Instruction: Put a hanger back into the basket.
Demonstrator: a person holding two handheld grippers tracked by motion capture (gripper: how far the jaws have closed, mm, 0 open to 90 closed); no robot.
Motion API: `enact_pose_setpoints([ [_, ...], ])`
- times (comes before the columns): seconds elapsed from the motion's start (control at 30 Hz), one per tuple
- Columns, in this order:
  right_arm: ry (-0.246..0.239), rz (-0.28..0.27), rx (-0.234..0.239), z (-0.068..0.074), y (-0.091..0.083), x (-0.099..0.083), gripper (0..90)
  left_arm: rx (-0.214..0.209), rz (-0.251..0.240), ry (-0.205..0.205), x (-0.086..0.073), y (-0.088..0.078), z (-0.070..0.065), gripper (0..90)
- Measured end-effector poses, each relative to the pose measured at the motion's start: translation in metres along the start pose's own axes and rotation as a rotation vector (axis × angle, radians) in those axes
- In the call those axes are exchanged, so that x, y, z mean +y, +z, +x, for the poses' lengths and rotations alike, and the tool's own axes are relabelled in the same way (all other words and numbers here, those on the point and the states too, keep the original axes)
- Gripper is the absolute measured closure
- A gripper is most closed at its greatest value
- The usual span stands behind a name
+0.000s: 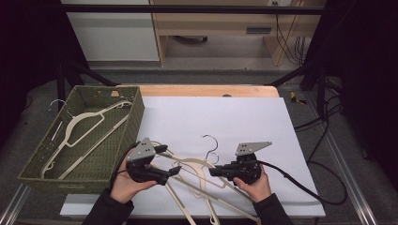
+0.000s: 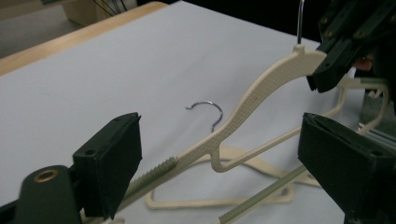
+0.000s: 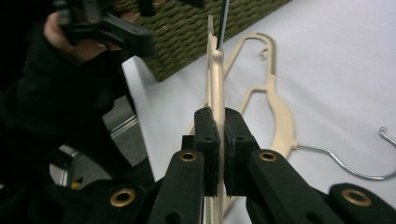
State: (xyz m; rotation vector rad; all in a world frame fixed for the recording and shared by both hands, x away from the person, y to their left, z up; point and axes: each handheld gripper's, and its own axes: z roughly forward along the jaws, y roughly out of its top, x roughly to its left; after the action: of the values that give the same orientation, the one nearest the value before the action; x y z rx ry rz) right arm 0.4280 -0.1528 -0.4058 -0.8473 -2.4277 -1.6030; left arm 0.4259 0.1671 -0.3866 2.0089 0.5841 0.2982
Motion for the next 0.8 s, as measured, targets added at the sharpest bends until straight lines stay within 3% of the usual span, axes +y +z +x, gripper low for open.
enact_pose_setpoints([
  [0.03,-0.022,0.015,0.021,0.003,0.000,0.000,86.8,-0.014,0.027,0.024,0.000,0.005,-0.003,15.3],
  [0.13,-0.051,0.032,0.042,0.005,0.001,0.000,86.8,-0.052,0.068,0.037,0.000,0.011,-0.006,20.7],
  [0.23,-0.069,0.046,0.064,0.008,0.004,0.000,86.8,-0.084,0.086,0.051,-0.001,0.014,-0.007,35.6],
  [0.27,-0.069,0.046,0.064,0.008,0.004,0.000,86.8,-0.103,0.093,0.062,-0.001,0.016,-0.008,35.6],
  [0.3,-0.078,0.055,0.075,0.009,0.006,0.000,86.8,-0.116,0.108,0.068,-0.001,0.019,-0.009,45.2],
  [0.5,-0.106,0.072,0.092,0.013,0.008,0.000,86.8,-0.176,0.135,0.087,-0.001,0.023,-0.011,65.0],
  [0.63,-0.107,0.082,0.095,0.012,0.009,0.000,86.7,-0.198,0.160,0.089,-0.001,0.022,-0.012,69.6],
  [0.73,-0.124,0.072,0.063,0.012,0.009,0.001,83.0,-0.182,0.146,0.104,0.000,0.019,-0.017,73.9],
  [0.8,-0.149,0.055,0.003,0.011,0.007,0.001,78.1,-0.202,0.136,0.100,0.001,0.018,-0.020,79.1],
])
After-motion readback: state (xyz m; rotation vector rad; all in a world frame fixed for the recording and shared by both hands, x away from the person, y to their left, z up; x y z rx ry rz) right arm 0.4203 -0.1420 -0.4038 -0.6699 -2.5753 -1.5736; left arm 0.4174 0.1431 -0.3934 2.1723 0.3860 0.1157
